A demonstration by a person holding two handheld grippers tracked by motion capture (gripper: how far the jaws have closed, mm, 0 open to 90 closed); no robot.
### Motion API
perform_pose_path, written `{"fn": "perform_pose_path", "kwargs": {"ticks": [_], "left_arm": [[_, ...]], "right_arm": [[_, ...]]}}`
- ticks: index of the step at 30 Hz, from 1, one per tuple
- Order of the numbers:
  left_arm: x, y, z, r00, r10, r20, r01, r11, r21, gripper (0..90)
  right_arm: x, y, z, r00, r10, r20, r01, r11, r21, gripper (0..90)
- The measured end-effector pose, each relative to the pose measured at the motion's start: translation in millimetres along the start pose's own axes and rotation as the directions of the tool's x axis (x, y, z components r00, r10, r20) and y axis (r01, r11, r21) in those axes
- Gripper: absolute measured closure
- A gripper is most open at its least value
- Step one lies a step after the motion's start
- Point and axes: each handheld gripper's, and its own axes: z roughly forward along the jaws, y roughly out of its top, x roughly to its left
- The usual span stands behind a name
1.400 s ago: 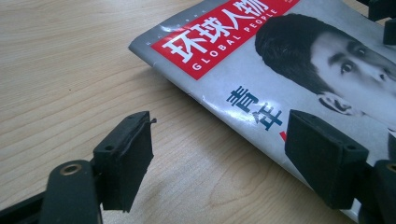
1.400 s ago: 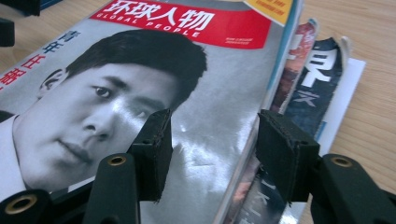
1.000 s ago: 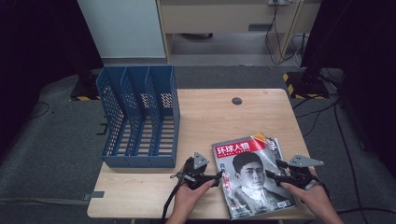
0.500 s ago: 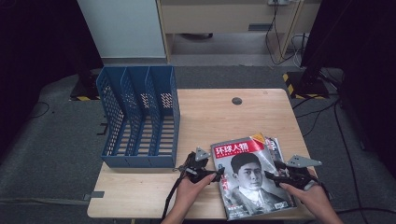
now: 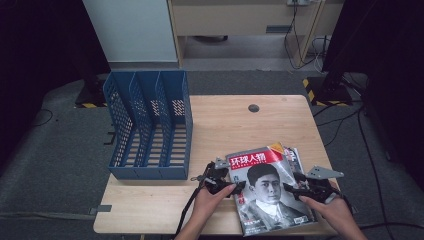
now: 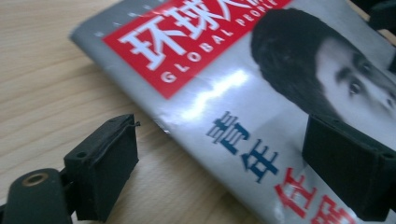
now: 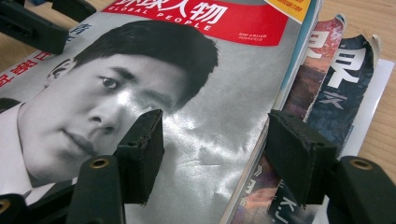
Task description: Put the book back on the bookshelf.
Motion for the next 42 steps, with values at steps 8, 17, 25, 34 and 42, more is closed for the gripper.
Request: {"fn": "perform_pose_path", "kwargs": {"ticks": [8,17,25,34,42], "left_arm": [[-0.9,-0.3,2.2,0.9987,-0.028,0.043,0.028,0.9995,0.015,9.9],[-10.7,10.1,0.0,0.9991,-0.029,0.03,0.029,0.9995,-0.014,17.1],[-10.7,21.9,-0.4,0.999,-0.03,0.031,0.031,0.9992,-0.025,26.6],[-13.6,48.7,-1.0,0.9964,-0.042,0.074,0.044,0.9987,-0.028,40.5],[-14.5,62.8,3.0,0.9954,-0.028,0.091,0.026,0.9993,0.025,48.8]], "right_arm": [[0.3,-0.2,-0.6,1.0,0.004,0.0,-0.004,1.0,0.001,37.1],[0.2,-1.6,-3.7,1.0,0.001,0.001,-0.001,1.0,0.006,37.0],[-0.1,-1.9,-4.9,1.0,0.002,0.005,-0.002,1.0,0.011,37.3],[-1.5,-1.0,-5.4,1.0,0.006,0.002,-0.006,1.0,0.018,40.4],[-3.6,-1.0,-6.3,1.0,0.007,0.005,-0.007,1.0,0.014,44.7]]}}
